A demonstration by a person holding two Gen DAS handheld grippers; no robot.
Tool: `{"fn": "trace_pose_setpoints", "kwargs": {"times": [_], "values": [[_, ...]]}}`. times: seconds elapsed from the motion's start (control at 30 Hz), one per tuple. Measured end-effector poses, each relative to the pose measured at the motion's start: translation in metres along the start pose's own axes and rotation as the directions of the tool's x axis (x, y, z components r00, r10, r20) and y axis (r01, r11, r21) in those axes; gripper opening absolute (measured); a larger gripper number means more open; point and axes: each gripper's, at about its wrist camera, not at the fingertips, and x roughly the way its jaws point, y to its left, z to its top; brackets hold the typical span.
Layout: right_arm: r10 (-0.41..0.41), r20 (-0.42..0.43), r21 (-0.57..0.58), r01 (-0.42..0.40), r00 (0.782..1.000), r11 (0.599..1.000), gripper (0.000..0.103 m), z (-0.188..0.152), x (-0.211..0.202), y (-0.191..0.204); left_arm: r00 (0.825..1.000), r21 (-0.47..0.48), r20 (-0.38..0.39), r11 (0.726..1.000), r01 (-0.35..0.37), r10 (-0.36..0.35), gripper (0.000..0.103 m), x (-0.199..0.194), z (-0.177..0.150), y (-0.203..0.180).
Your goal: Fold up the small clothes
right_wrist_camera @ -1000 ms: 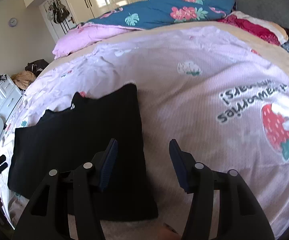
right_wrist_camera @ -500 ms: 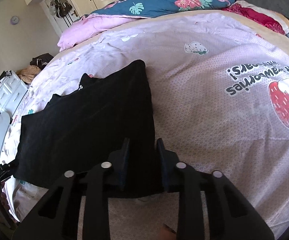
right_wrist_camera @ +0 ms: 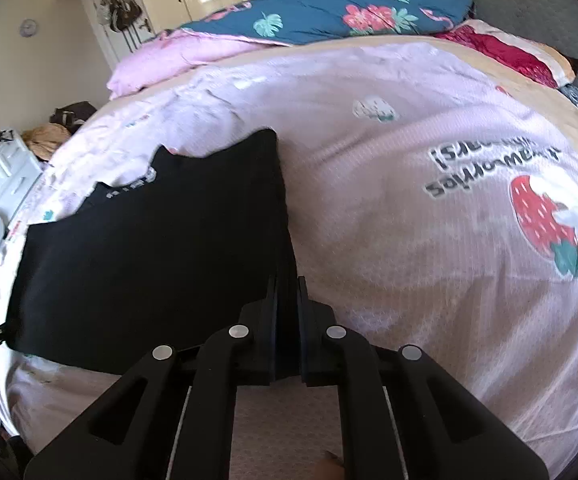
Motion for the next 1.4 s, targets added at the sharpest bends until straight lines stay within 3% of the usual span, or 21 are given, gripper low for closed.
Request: {"fn": "trace_pose_setpoints", "kwargs": {"times": [0.3, 0.37, 0.8, 0.93, 1.07, 1.3, 1.4], "values": [[-0.051, 0.013, 0.004, 0.051, 0.999, 0.999, 0.015, -0.005, -0.003, 0.006, 0.998, 0.044, 0.009, 0.998, -0.055, 0.055, 0.011, 0.001, -0.002, -0.009], [-0.056, 0.022, 0.010, 0.056, 0.998, 0.998, 0.021, -0.006, -0.006, 0.005, 0.998, 0.051, 0.010, 0.997, -0.065, 0.065, 0.012, 0.000, -0.002, -0.009], [-0.073, 0.026, 0.001, 0.073, 0.997, 0.997, 0.038, -0.016, -0.016, 0.005, 0.997, 0.056, 0.013, 0.995, -0.078, 0.077, 0.017, -0.006, -0.006, -0.011], [-0.088, 0.027, -0.001, 0.088, 0.996, 0.996, 0.044, -0.019, -0.019, 0.004, 0.996, 0.060, 0.020, 0.994, -0.093, 0.092, 0.024, -0.010, -0.008, -0.011], [-0.081, 0.027, 0.002, 0.081, 0.996, 0.997, 0.061, -0.021, -0.023, 0.004, 0.995, 0.071, 0.029, 0.993, -0.096, 0.094, 0.031, -0.014, -0.010, -0.016], [-0.083, 0.038, -0.002, 0.083, 0.996, 0.997, 0.071, -0.024, -0.032, 0.005, 0.995, 0.074, 0.032, 0.992, -0.097, 0.095, 0.042, -0.018, -0.011, -0.019], [-0.083, 0.039, 0.001, 0.083, 0.996, 0.997, 0.079, -0.024, -0.034, 0.005, 0.994, 0.071, 0.039, 0.992, -0.101, 0.099, 0.052, -0.021, -0.012, -0.019]]}}
